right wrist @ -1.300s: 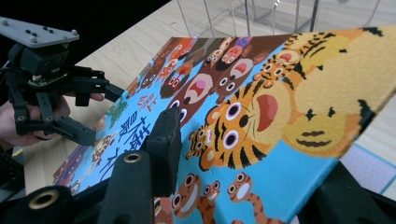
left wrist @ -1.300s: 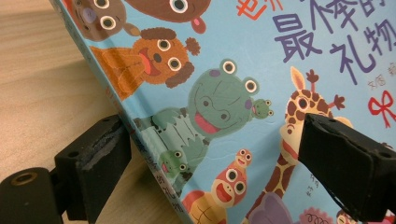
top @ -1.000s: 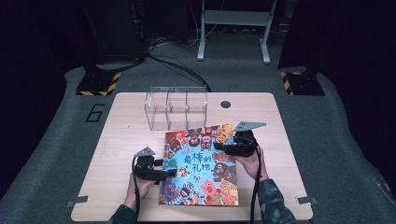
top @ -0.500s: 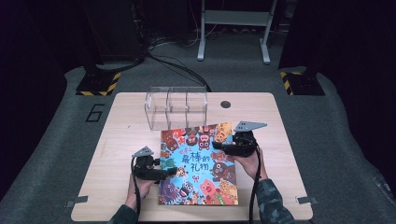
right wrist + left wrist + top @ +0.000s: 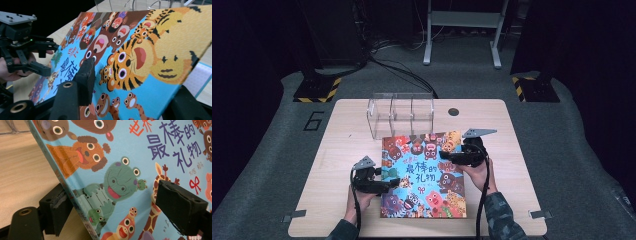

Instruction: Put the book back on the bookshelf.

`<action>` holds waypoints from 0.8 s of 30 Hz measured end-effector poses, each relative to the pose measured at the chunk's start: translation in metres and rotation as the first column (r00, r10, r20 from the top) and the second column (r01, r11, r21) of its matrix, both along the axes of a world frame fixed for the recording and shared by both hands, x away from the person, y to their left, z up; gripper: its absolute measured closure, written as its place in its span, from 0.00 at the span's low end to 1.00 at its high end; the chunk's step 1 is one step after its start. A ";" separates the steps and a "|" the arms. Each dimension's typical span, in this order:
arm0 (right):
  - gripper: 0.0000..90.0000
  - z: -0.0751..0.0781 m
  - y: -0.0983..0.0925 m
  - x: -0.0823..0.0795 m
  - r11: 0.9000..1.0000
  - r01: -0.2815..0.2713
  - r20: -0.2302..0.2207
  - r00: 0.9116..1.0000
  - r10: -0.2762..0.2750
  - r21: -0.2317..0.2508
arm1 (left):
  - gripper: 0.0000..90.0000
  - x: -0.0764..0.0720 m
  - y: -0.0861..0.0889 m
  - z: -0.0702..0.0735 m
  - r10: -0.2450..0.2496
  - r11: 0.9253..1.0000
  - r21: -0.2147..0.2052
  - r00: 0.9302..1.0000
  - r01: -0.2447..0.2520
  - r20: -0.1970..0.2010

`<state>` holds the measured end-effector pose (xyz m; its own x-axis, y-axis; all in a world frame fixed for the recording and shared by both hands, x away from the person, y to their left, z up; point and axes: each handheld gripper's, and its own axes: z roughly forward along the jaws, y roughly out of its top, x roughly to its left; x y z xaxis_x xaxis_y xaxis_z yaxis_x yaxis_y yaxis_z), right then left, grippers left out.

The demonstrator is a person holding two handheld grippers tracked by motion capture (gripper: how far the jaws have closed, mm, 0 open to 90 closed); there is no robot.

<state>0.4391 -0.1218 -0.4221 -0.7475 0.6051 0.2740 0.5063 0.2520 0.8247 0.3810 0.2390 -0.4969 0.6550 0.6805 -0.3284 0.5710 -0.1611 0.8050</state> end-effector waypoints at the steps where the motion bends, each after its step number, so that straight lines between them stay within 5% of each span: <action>1: 0.56 0.000 0.001 0.001 1.000 0.000 -0.008 1.000 0.000 -0.001 | 0.18 0.000 0.000 0.000 0.002 1.000 0.002 1.000 -0.002 -0.002; 8: 0.51 0.000 0.002 0.002 0.999 0.030 -0.047 0.998 -0.031 -0.026 | 0.20 -0.001 0.002 0.005 -0.005 1.000 0.014 1.000 0.005 0.022; 13: 0.51 0.002 0.004 0.001 0.999 0.030 -0.043 0.999 -0.032 -0.037 | 0.21 0.000 0.002 0.007 -0.016 0.998 0.055 0.999 0.014 0.032; 24: 0.49 0.006 0.006 0.000 0.997 0.040 -0.037 0.998 -0.042 -0.060 | 0.23 0.000 0.004 0.011 -0.018 0.998 0.060 0.999 0.016 0.039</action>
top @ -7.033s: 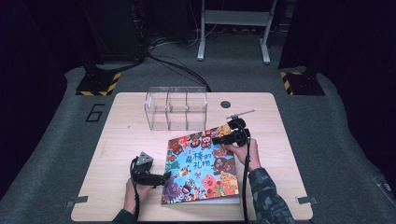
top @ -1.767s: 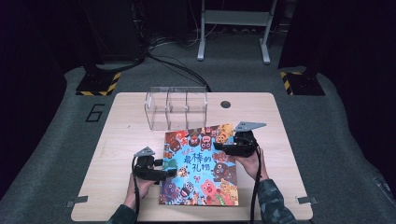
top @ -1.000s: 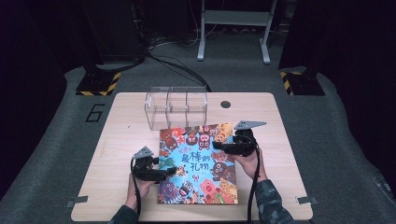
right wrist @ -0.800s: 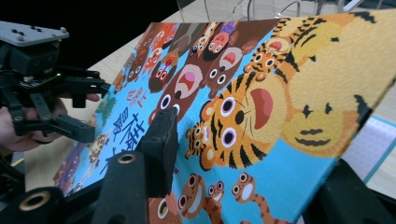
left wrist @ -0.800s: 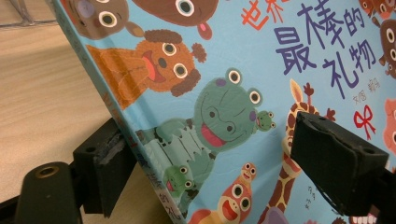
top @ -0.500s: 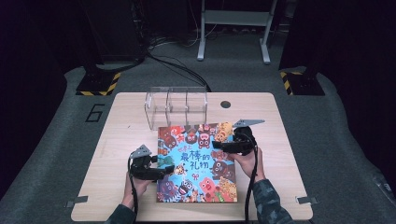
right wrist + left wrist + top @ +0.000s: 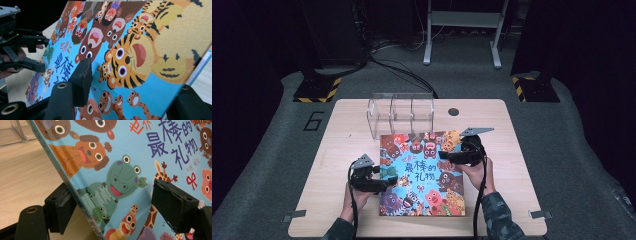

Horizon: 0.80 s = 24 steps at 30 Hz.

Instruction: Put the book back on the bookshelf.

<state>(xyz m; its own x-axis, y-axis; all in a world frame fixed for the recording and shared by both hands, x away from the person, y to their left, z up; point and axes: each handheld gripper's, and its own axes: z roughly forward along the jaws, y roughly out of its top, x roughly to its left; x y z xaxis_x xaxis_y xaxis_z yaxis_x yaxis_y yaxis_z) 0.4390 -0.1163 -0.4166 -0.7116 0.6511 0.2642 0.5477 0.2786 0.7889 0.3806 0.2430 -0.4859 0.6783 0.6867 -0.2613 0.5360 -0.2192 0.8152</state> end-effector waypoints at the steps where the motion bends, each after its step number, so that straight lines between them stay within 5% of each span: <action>1: 0.49 0.000 0.000 -0.001 1.000 0.003 0.002 1.000 -0.003 0.002 | 0.23 0.000 0.000 0.000 0.007 1.000 -0.001 1.000 -0.007 0.004; 24: 0.44 0.004 0.006 -0.003 0.997 0.014 0.057 0.998 -0.009 -0.081 | 0.30 -0.003 0.005 0.013 0.022 1.000 0.021 0.998 -0.023 0.059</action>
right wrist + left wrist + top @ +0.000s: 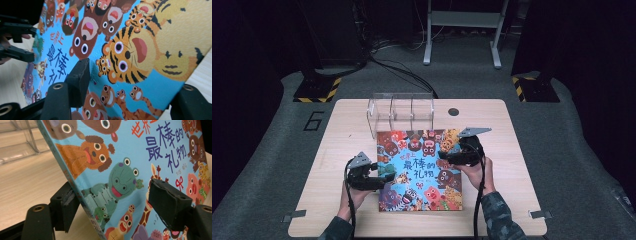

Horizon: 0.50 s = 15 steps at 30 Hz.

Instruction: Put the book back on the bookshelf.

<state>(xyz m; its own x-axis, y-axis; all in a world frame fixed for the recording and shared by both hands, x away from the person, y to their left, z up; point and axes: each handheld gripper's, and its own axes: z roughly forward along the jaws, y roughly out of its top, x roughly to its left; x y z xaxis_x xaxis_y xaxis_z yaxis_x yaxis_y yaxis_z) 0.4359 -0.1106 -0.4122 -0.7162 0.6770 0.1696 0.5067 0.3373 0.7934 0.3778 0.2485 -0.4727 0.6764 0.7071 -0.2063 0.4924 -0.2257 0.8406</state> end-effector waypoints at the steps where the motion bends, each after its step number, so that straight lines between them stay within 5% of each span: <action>1: 0.44 0.000 0.001 0.000 1.000 0.007 -0.001 1.000 -0.007 -0.014 | 0.31 0.000 -0.001 0.000 0.018 1.000 0.007 1.000 -0.018 0.019; 3: 0.44 0.001 0.001 -0.001 1.000 0.007 0.002 1.000 -0.007 -0.010 | 0.34 0.000 -0.001 0.002 0.016 0.999 0.034 1.000 -0.017 0.019; 15: 0.44 0.005 0.002 -0.003 1.000 0.008 0.035 0.999 -0.008 -0.010 | 0.40 -0.004 0.002 0.006 0.032 0.999 0.034 0.996 -0.035 0.085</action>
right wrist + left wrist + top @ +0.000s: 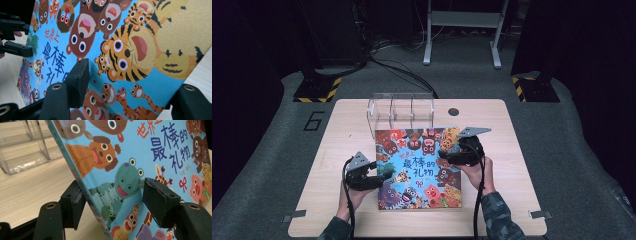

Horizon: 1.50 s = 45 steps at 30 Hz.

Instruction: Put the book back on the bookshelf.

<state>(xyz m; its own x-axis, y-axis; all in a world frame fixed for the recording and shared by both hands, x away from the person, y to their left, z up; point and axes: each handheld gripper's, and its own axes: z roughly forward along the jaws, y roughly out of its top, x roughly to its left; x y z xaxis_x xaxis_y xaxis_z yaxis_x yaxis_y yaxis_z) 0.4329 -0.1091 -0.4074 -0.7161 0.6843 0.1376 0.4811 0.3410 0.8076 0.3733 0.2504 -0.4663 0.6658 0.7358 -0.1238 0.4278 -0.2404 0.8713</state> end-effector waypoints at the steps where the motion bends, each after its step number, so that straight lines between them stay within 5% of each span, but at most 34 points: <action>1: 0.44 0.000 0.000 0.000 1.000 0.000 0.001 1.000 0.000 0.003 | 0.41 0.000 0.000 0.000 0.006 1.000 -0.003 1.000 -0.006 0.011; 12: 0.44 0.006 0.003 -0.002 1.000 -0.001 0.045 0.999 0.001 -0.003 | 0.45 -0.004 0.004 0.005 0.008 1.000 0.012 0.999 -0.008 0.051; 17: 0.44 0.008 0.005 -0.002 1.000 -0.001 0.052 0.999 0.002 -0.004 | 0.48 -0.008 0.008 0.007 -0.008 1.000 0.007 0.999 0.008 0.033; 25: 0.43 0.012 0.006 -0.003 1.000 0.005 0.088 0.996 -0.004 -0.008 | 0.50 -0.010 0.006 0.009 0.019 0.999 0.025 0.995 -0.021 0.101; 36: 0.43 0.018 0.008 -0.005 1.000 0.008 0.157 0.988 -0.005 -0.018 | 0.55 -0.013 0.007 0.013 0.025 0.999 0.027 0.991 -0.029 0.134; 45: 0.43 0.022 0.007 -0.007 1.000 0.009 0.218 0.976 -0.008 -0.003 | 0.57 -0.014 0.003 0.018 0.051 0.997 0.041 0.977 -0.061 0.207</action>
<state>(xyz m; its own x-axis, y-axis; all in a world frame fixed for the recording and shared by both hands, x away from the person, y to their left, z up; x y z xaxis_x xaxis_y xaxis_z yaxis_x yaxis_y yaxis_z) 0.4261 -0.1021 -0.3858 -0.7224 0.6911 -0.0242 0.2966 0.3413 0.8919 0.3588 0.2539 -0.4487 0.6309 0.7745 0.0466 0.2545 -0.2633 0.9305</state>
